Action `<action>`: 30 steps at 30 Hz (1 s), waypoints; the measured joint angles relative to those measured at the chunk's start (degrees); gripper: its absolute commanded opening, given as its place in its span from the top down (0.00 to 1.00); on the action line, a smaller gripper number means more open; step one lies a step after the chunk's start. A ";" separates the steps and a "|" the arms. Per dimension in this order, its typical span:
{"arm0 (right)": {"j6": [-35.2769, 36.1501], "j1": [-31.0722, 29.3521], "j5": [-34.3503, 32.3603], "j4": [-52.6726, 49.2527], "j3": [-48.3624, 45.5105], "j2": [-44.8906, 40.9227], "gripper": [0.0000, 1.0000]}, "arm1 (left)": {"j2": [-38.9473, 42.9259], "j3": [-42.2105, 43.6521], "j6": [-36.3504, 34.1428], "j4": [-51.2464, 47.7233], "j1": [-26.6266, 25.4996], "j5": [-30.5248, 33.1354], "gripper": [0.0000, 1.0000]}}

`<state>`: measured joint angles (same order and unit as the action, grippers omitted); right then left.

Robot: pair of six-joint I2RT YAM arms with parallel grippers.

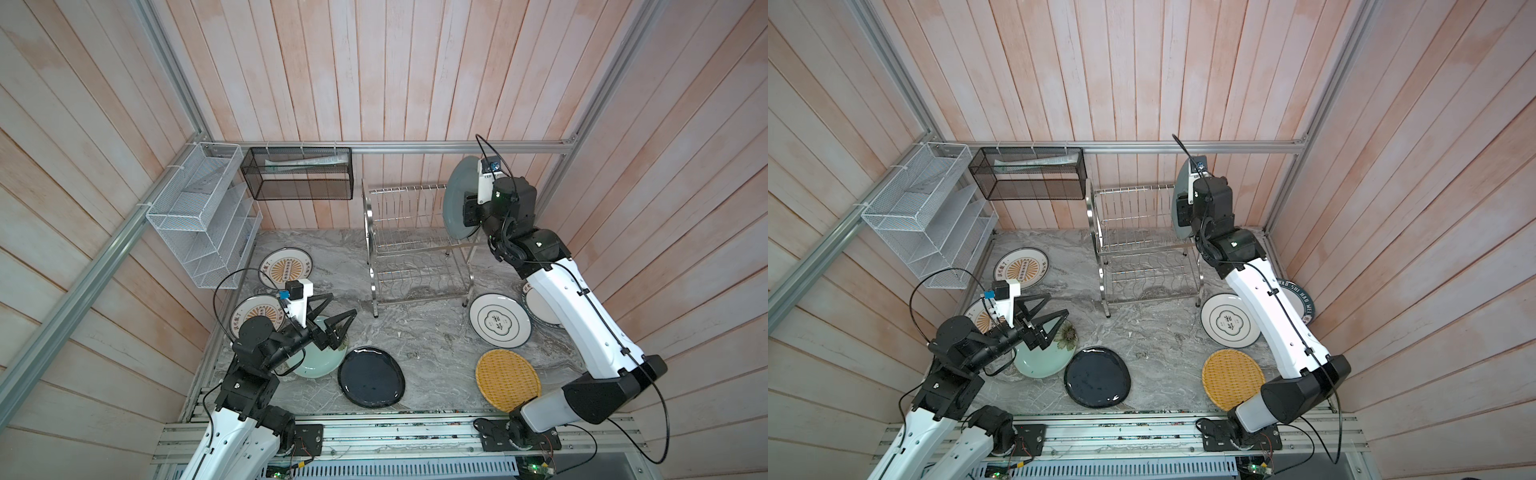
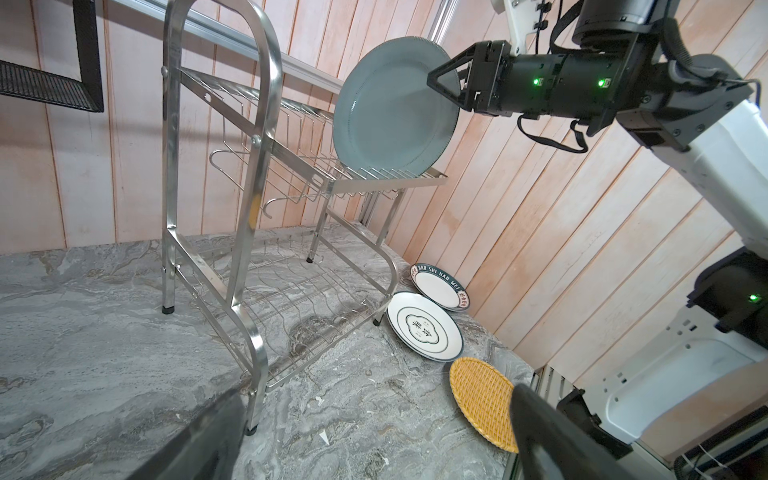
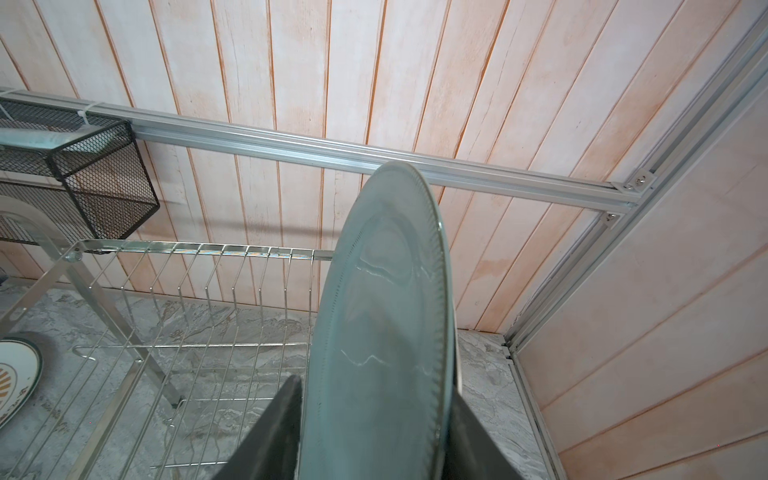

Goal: Load the plates into the dish rack
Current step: 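Open the right gripper and withdraw it from the rack toward the table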

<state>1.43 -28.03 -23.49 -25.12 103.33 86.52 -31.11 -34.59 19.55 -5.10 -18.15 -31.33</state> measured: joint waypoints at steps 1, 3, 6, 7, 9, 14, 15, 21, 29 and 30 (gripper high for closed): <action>-0.04 0.00 0.09 -0.04 0.00 0.00 0.46 | 0.00 0.00 0.00 0.00 0.00 0.00 0.00; -0.15 0.00 0.28 -0.17 0.02 0.00 0.44 | -0.02 0.00 0.00 0.00 0.00 0.00 0.00; -0.33 0.00 0.33 -0.24 0.02 -0.02 0.40 | 0.00 0.00 0.00 0.00 0.00 0.00 0.00; -0.42 0.00 0.37 -0.26 0.02 -0.07 0.39 | 0.00 0.00 0.00 0.00 0.00 0.00 0.00; -0.76 0.00 0.48 -0.39 0.02 -0.13 0.36 | 0.00 0.00 0.00 -0.02 0.00 0.00 0.00; -1.46 0.00 1.16 -0.68 0.02 -0.72 0.30 | 0.00 0.00 0.00 -0.02 0.00 -0.02 0.00; -1.51 0.00 1.22 -0.72 0.02 -0.90 0.29 | 0.00 0.00 0.00 0.00 0.00 0.00 0.00; -2.36 0.00 1.51 -1.38 0.15 -2.01 0.26 | 0.00 0.00 0.00 0.00 0.00 -0.04 0.00; -5.31 -0.68 2.05 -2.08 -0.74 -6.03 0.22 | 0.00 0.00 0.00 -0.02 0.00 -0.02 0.00; -5.86 -1.07 2.45 -1.75 -1.88 -7.56 0.21 | -0.02 0.00 0.00 -0.02 0.00 0.00 0.00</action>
<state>-4.43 -29.10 -21.04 -26.87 101.45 78.96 -31.14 -34.59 19.55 -5.13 -18.15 -31.33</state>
